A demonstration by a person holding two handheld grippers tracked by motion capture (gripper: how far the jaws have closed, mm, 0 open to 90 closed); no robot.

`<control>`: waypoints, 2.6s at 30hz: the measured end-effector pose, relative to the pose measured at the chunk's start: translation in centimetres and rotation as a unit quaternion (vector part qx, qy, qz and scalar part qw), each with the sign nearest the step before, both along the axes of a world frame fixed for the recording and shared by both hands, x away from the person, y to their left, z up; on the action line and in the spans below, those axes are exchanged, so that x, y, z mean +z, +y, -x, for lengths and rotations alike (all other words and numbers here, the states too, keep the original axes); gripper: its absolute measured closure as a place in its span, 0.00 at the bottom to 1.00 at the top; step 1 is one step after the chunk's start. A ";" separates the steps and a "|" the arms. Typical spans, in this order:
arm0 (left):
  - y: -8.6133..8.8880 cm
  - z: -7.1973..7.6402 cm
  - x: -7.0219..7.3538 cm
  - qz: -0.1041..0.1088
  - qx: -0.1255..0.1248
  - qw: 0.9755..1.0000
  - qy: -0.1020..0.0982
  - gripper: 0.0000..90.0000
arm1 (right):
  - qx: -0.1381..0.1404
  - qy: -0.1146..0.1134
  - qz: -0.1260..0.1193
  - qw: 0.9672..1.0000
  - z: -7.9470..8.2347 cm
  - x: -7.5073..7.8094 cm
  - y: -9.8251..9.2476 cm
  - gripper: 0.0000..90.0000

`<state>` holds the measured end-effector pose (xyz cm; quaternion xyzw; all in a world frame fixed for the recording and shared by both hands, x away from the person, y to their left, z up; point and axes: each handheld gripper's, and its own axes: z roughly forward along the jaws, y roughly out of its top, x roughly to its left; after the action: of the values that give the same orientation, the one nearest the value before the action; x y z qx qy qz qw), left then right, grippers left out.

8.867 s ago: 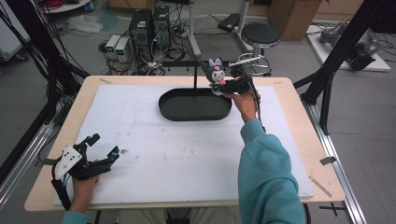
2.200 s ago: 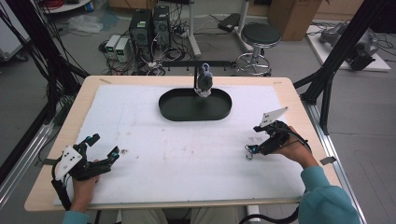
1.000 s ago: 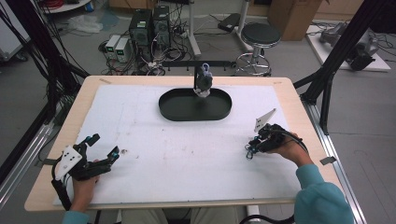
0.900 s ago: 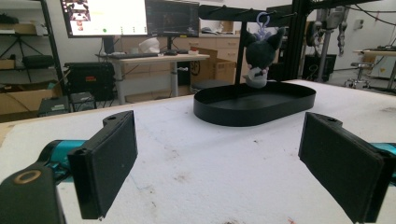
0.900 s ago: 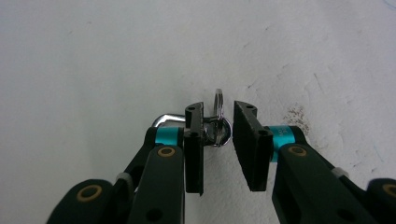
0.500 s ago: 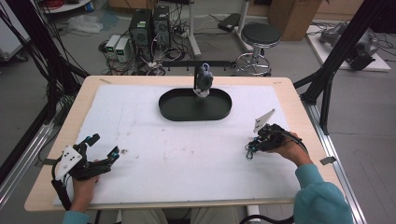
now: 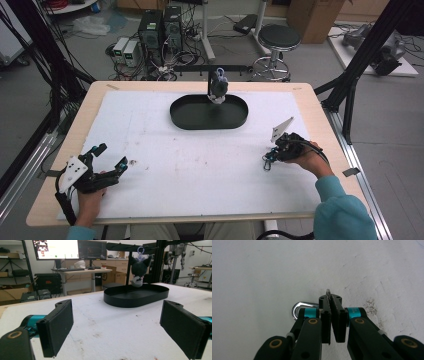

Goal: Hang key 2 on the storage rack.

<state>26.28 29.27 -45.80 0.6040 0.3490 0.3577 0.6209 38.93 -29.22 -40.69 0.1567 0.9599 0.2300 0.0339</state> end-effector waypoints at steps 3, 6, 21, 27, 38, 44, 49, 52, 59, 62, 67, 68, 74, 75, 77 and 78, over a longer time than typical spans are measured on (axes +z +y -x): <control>0.0 0.0 0.0 0.000 0.000 1.000 0.000 0.13 | -0.002 0.000 0.001 1.000 0.0 0.0 0.0 0.98; 0.0 0.0 0.0 -0.001 0.000 1.000 0.000 0.13 | -0.019 0.007 -0.004 1.000 -0.1 0.0 0.0 0.98; 0.0 0.0 0.0 0.002 0.000 1.000 0.000 0.13 | -0.037 0.013 -0.050 0.998 -0.1 0.7 -0.2 0.99; 0.0 0.0 0.0 0.000 0.001 1.000 -0.001 0.13 | -0.047 0.003 -0.095 0.994 -0.3 1.7 -0.5 0.99; 0.0 0.0 0.0 0.001 0.001 1.000 -0.002 0.13 | -0.060 -0.029 -0.151 0.986 -1.4 4.9 0.0 0.99; 0.0 0.0 0.0 0.001 0.001 1.000 -0.001 0.13 | -0.058 -0.042 -0.187 0.980 -3.0 7.3 0.6 0.99; 0.0 0.0 0.0 0.002 0.001 1.000 -0.001 0.13 | -0.066 -0.051 -0.211 0.974 -4.7 9.0 1.4 0.99; 0.0 0.0 0.0 0.001 0.001 1.000 -0.001 0.13 | -0.070 -0.060 -0.220 0.971 -5.6 10.0 1.7 0.99; 0.0 0.0 0.0 0.001 0.001 1.000 0.000 0.13 | -0.078 -0.078 -0.243 0.964 -8.0 12.7 2.3 0.99; 0.0 0.0 0.0 0.001 0.001 1.000 0.000 0.13 | -0.082 -0.079 -0.248 0.962 -8.7 13.4 2.6 0.99; 0.0 0.0 0.0 0.002 0.001 1.000 0.000 0.13 | -0.092 -0.082 -0.251 0.960 -9.9 14.0 2.6 0.99; 0.0 0.0 0.0 0.002 0.001 1.000 0.001 0.13 | -0.095 -0.084 -0.252 0.959 -10.1 14.2 2.6 0.99; 0.0 0.0 0.0 0.003 0.000 1.000 0.001 0.13 | -0.098 -0.086 -0.251 0.959 -11.2 15.2 3.0 0.99; 0.0 -0.1 0.0 0.003 0.001 1.000 0.001 0.13 | -0.094 -0.089 -0.253 0.959 -11.3 15.3 3.1 0.99; 0.0 0.0 0.0 0.004 0.001 1.000 0.001 0.13 | -0.092 -0.086 -0.256 0.958 -11.7 15.7 3.5 0.99; 0.0 0.0 0.0 0.003 0.000 1.000 0.001 0.13 | -0.091 -0.085 -0.252 0.960 -11.9 15.8 3.6 0.99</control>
<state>26.32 29.26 -45.80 0.6024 0.3508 0.3565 0.6221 50.82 -25.61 -24.92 0.2267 0.8462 0.4725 0.0961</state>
